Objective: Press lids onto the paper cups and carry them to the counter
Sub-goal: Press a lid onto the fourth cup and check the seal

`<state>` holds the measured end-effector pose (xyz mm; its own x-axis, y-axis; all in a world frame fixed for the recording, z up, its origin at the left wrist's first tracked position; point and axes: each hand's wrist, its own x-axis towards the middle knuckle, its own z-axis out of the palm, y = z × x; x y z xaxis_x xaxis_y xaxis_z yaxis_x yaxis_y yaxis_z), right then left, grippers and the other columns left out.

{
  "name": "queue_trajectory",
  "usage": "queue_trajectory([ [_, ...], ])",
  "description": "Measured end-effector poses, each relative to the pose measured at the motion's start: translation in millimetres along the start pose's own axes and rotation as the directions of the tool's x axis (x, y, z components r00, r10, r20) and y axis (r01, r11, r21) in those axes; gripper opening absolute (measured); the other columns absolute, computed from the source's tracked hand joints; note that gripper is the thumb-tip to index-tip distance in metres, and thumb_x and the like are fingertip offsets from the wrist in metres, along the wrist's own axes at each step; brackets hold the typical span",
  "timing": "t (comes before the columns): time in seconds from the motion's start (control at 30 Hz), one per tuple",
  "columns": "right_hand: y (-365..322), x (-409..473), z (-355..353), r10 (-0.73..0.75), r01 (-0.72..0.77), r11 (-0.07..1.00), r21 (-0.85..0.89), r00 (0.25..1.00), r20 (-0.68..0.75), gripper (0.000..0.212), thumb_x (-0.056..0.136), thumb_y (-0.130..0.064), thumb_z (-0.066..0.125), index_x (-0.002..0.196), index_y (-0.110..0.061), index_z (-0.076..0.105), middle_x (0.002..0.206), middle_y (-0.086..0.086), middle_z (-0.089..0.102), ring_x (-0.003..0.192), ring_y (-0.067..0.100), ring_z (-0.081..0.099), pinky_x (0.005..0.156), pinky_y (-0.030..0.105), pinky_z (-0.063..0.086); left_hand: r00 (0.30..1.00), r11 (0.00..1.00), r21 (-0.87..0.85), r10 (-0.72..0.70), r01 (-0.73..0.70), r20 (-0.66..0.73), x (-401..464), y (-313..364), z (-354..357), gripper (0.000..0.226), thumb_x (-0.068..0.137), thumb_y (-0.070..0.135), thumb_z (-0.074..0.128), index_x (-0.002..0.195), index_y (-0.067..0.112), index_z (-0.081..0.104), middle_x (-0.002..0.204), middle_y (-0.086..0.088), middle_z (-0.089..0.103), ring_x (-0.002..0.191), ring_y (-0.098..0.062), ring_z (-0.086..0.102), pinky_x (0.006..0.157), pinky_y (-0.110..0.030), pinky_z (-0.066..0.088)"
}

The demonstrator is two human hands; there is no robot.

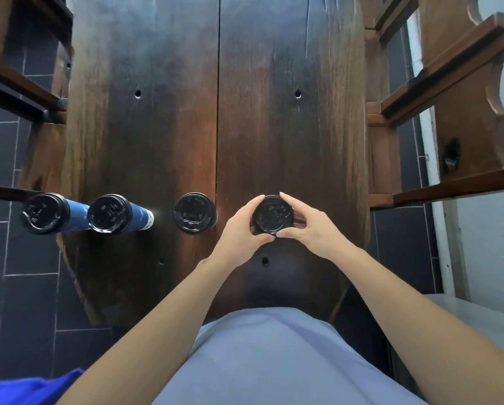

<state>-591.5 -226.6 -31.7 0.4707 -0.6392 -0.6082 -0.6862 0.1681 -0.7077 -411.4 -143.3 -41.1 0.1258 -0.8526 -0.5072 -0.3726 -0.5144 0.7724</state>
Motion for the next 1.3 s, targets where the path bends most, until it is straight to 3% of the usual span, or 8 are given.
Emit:
queue_trajectory([
  [0.13, 0.4, 0.6, 0.7, -0.005, 0.005, 1.0, 0.004, 1.0, 0.005, 0.081, 0.088, -0.017, 0.08, 0.154, -0.037, 0.037, 0.148, -0.014, 0.052, 0.133, 0.004, 0.048, 0.104, 0.014, 0.037, 1.0, 1.0, -0.012, 0.0, 0.0, 0.004, 1.5, -5.4, -1.0, 0.084, 0.084, 0.013, 0.086, 0.153, 0.03, 0.042, 0.151, 0.008, 0.055, 0.139, -0.016, 0.052, 0.118, -0.042, 0.045],
  [0.33, -0.6, 2.5, 4.4, 0.001, -0.001, 1.0, -0.023, 1.0, 0.015, 0.081, 0.088, -0.016, 0.079, 0.153, -0.038, 0.037, 0.151, -0.012, 0.05, 0.14, 0.013, 0.046, 0.115, 0.036, 0.041, 0.999, 1.0, -0.018, 0.008, -0.007, 0.034, 0.6, -13.4, -1.3, 0.084, 0.084, 0.015, 0.086, 0.153, 0.031, 0.04, 0.15, 0.01, 0.054, 0.138, -0.014, 0.052, 0.116, -0.04, 0.047],
  [0.53, -1.0, 1.8, 5.4, 0.007, -0.007, 1.0, -0.019, 1.0, 0.004, 0.08, 0.088, -0.017, 0.078, 0.152, -0.041, 0.036, 0.151, -0.012, 0.049, 0.139, 0.014, 0.047, 0.113, 0.036, 0.041, 1.0, 1.0, -0.016, 0.021, -0.02, 0.015, -0.1, -12.9, 0.7, 0.082, 0.086, 0.015, 0.085, 0.154, 0.03, 0.04, 0.151, 0.01, 0.053, 0.139, -0.012, 0.05, 0.117, -0.036, 0.045],
  [1.3, -4.8, 1.7, 5.8, -0.006, 0.006, 1.0, -0.004, 1.0, -0.003, 0.081, 0.088, -0.014, 0.078, 0.154, -0.038, 0.036, 0.15, -0.011, 0.051, 0.138, 0.014, 0.048, 0.115, 0.037, 0.042, 1.0, 1.0, -0.026, -0.003, 0.003, 0.01, 1.5, -10.4, 0.1, 0.082, 0.087, 0.014, 0.083, 0.154, 0.031, 0.038, 0.154, 0.007, 0.051, 0.142, -0.017, 0.049, 0.119, -0.044, 0.044],
])
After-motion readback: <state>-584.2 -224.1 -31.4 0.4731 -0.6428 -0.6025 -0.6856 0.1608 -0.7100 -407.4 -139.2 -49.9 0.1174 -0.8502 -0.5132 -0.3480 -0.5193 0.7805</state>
